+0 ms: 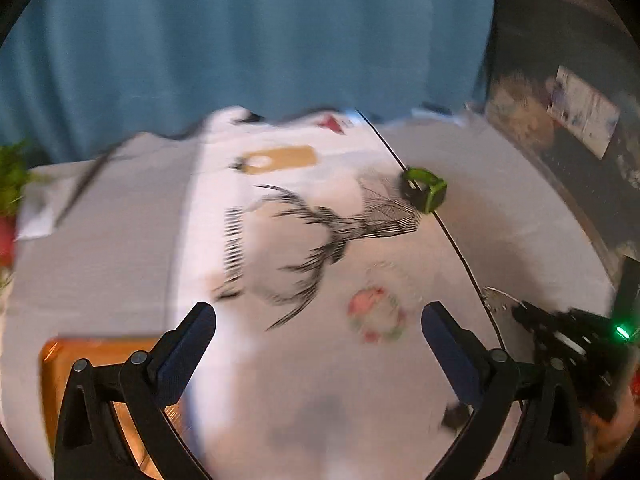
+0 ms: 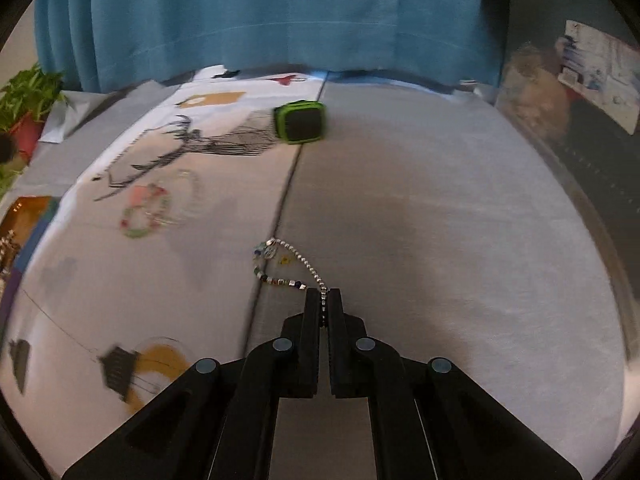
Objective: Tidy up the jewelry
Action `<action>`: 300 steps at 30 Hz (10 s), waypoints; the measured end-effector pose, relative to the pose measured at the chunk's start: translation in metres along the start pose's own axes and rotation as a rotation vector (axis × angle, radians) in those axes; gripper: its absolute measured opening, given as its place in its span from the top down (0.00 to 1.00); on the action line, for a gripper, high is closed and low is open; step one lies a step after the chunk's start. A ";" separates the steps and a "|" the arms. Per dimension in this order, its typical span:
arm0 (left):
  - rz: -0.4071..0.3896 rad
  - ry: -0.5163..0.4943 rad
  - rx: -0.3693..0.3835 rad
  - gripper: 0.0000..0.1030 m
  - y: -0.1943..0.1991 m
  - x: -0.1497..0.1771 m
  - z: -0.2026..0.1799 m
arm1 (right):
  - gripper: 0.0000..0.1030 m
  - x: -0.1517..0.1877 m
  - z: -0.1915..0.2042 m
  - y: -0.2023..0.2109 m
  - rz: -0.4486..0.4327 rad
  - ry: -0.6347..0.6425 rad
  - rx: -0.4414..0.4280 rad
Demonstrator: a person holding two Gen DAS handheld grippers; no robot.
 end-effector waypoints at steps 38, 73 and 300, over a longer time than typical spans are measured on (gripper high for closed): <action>-0.076 0.016 0.105 0.95 0.158 0.079 0.011 | 0.97 0.012 0.048 0.157 -0.096 -0.005 -0.165; -0.088 0.228 -0.024 0.95 0.296 0.333 0.006 | 0.97 0.256 0.217 0.295 0.094 0.308 -0.422; -0.114 0.220 -0.131 0.90 0.251 0.268 0.087 | 0.48 0.179 0.275 0.239 0.072 0.311 -0.373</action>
Point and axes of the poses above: each gripper's, at about its wrist camera, not at the fingertips, and y roughly against the way its jaws point, z to its left, x to its underside, the point moved 6 cm from there along -y, roughly the way its jaws point, and after that the axes turned 15 degrees about -y, right-handed, at the moved point
